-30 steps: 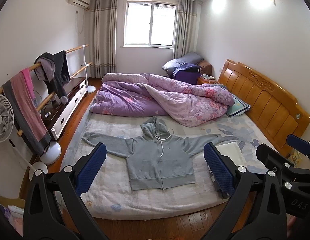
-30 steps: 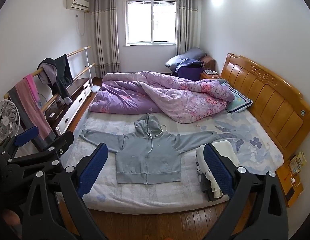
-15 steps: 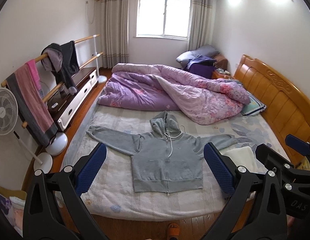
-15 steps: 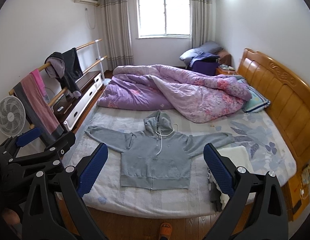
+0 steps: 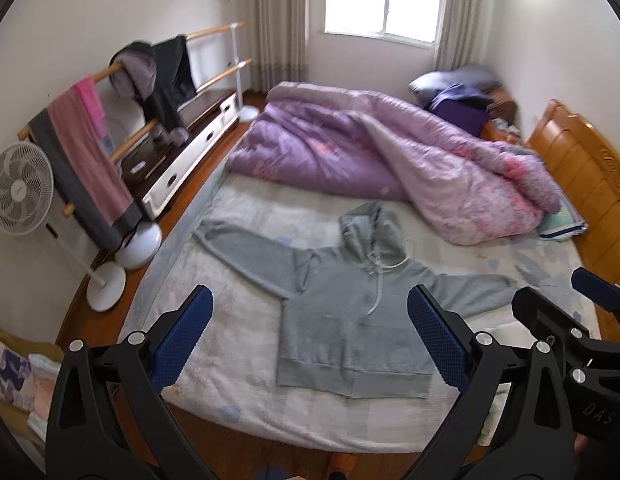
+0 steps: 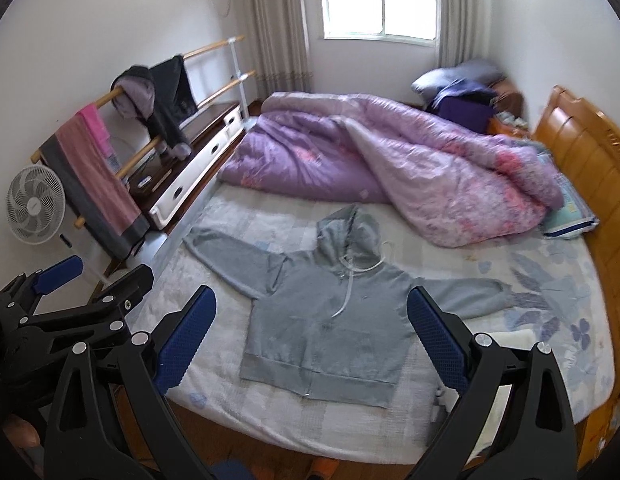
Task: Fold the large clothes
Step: 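Approach the grey hoodie spread on the bed with both tools open, then grasp the hoodie sleeve cuffs with the left and right grippers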
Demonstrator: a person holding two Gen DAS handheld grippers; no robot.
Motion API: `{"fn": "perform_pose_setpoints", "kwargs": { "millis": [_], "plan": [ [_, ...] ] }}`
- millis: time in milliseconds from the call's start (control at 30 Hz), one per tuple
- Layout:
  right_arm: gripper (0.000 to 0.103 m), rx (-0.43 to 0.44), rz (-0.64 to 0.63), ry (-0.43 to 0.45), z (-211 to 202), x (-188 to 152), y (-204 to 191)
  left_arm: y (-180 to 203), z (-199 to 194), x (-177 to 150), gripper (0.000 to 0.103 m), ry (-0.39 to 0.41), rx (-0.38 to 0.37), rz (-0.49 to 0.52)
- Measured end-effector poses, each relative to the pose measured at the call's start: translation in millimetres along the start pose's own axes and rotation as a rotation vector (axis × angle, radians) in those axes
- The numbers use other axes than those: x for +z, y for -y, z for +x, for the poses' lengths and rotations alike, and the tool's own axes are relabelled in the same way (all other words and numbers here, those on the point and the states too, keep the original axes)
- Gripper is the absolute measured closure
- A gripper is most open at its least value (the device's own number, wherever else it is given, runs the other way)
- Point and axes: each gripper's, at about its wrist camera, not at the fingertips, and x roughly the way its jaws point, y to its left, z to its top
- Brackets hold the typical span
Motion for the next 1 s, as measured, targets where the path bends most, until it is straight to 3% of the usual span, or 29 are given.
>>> {"fn": "perform_pose_setpoints", "kwargs": {
  "millis": [100,200,400,533,633,867,1000],
  "plan": [
    [0.01,0.03,-0.012,-0.046,38,13,-17,-21,34,8,0.005,-0.046,0.015,-0.027],
    [0.01,0.038,-0.009,-0.093,78,27,-35,-49,77,18,0.005,-0.105,-0.026,-0.054],
    [0.01,-0.016,0.019,-0.19,164,49,-72,-114,183,47,0.005,-0.214,-0.134,-0.088],
    [0.01,-0.049,0.045,-0.25,225,54,-86,-173,254,61,0.005,-0.251,-0.128,-0.168],
    [0.01,-0.065,0.077,-0.286,271,50,-86,-221,313,62,0.005,-0.279,-0.09,-0.236],
    [0.01,-0.13,0.129,-0.371,384,32,-74,-337,455,31,0.005,-0.321,-0.066,-0.519],
    [0.01,-0.142,0.146,-0.397,435,17,-57,-378,527,13,0.005,-0.326,-0.074,-0.663]
  ]
}}
